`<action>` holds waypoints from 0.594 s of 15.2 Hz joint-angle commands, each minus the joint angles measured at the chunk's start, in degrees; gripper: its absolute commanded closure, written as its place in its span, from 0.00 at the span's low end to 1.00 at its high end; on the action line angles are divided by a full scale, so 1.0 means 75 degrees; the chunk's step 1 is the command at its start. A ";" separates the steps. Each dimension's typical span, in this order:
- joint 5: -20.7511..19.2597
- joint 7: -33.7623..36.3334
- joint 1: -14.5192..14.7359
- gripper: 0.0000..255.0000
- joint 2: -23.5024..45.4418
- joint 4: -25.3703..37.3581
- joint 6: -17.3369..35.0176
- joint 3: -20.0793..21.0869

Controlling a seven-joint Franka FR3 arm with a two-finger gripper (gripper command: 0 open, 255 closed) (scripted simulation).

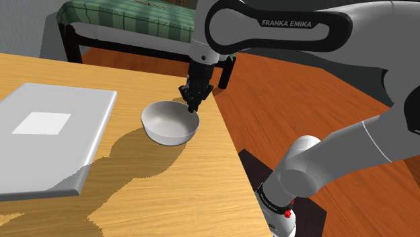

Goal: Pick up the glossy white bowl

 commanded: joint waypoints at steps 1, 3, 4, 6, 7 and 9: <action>-0.0004 -0.0002 -0.0002 1.00 0.0022 0.0016 -0.0002 0.0001; -0.0018 0.0014 -0.0008 1.00 0.0012 0.0213 -0.0208 -0.0016; -0.0024 0.0022 -0.0011 1.00 0.0013 0.0315 -0.0310 -0.0024; -0.0038 0.0039 -0.0017 1.00 0.0015 0.0522 -0.0514 -0.0040; -0.0044 0.0048 -0.0020 1.00 0.0019 0.0627 -0.0615 -0.0047; -0.0058 0.0065 -0.0026 1.00 0.0032 0.0842 -0.0817 -0.0062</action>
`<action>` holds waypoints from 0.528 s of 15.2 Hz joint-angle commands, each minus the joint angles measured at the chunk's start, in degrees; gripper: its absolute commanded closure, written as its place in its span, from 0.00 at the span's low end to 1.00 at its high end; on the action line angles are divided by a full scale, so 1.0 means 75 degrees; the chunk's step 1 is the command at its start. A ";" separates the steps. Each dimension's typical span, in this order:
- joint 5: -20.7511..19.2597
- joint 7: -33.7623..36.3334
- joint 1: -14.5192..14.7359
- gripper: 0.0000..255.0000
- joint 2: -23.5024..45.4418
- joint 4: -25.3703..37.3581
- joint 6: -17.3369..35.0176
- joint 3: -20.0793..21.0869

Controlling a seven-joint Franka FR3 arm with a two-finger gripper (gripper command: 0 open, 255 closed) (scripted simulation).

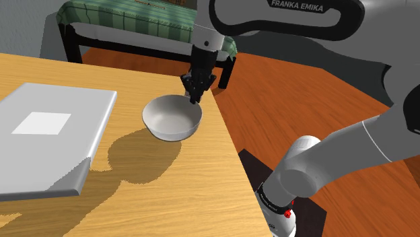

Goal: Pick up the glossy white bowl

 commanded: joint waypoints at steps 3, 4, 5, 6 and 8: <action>-0.0027 0.0037 -0.0013 1.00 0.0052 0.0447 -0.0395 -0.0025; -0.0034 0.0046 -0.0016 1.00 0.0066 0.0562 -0.0495 -0.0031; -0.0040 0.0056 -0.0019 1.00 0.0081 0.0678 -0.0595 -0.0037; -0.0046 0.0066 -0.0022 1.00 0.0098 0.0795 -0.0696 -0.0043; -0.0054 0.0077 -0.0026 1.00 0.0119 0.0931 -0.0811 -0.0050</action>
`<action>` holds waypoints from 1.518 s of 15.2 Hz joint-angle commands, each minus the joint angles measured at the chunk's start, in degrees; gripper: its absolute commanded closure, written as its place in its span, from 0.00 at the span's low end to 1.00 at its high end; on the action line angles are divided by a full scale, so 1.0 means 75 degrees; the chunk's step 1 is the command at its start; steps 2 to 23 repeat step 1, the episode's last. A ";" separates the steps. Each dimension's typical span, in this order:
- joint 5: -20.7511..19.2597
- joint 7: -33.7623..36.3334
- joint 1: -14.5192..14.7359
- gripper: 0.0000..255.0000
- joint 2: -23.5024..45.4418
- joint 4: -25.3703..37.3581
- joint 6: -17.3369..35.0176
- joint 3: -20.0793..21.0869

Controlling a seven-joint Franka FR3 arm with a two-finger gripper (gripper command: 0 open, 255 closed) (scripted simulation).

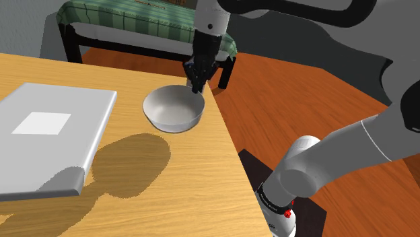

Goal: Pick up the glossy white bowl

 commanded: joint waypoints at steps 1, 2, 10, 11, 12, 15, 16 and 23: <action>-0.0001 0.0011 0.0000 1.00 0.0011 0.0072 -0.0059 0.0000; -0.0001 0.0011 0.0000 1.00 0.0011 0.0072 -0.0059 0.0000; -0.0001 0.0011 0.0000 1.00 0.0011 0.0072 -0.0059 0.0000; -0.0001 0.0011 0.0000 1.00 0.0011 0.0072 -0.0059 0.0000; -0.0001 0.0011 0.0000 1.00 0.0011 0.0072 -0.0059 0.0000; -0.0001 0.0011 0.0000 1.00 0.0011 0.0072 -0.0059 0.0000; -0.0001 0.0011 0.0000 1.00 0.0011 0.0072 -0.0059 0.0000; -0.0001 0.0011 0.0000 1.00 0.0011 0.0072 -0.0059 0.0000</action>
